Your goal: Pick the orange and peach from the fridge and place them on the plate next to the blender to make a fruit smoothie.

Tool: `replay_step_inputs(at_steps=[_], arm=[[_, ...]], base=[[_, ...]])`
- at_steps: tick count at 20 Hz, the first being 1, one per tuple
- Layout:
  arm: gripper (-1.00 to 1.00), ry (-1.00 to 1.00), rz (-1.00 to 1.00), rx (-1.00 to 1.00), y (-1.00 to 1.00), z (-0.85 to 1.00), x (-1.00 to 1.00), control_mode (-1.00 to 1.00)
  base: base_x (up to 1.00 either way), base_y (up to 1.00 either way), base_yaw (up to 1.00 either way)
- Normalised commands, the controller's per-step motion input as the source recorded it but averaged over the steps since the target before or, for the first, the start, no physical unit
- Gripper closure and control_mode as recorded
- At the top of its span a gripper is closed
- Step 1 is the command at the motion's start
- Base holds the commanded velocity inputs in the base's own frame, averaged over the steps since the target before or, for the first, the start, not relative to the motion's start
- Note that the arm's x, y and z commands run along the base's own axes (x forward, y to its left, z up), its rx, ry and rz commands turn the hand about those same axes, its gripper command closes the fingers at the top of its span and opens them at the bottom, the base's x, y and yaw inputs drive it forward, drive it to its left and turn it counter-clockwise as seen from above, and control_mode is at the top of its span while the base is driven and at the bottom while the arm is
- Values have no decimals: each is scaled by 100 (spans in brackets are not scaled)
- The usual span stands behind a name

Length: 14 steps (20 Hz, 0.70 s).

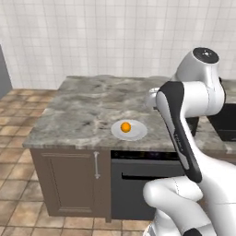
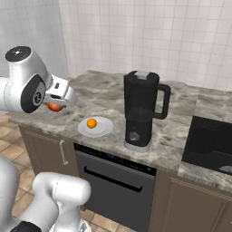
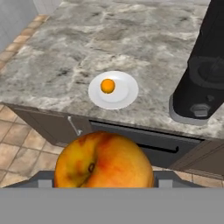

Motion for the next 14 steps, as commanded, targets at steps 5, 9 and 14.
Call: replay_step_inputs(at_steps=[5,9,14], arm=[[100,0,0,0,0,0,0,100],[100,0,0,0,0,0,0,100],[100,0,0,0,0,0,0,100]], base=[[3,-1,-27],[22,37,-26],[33,20,-13]])
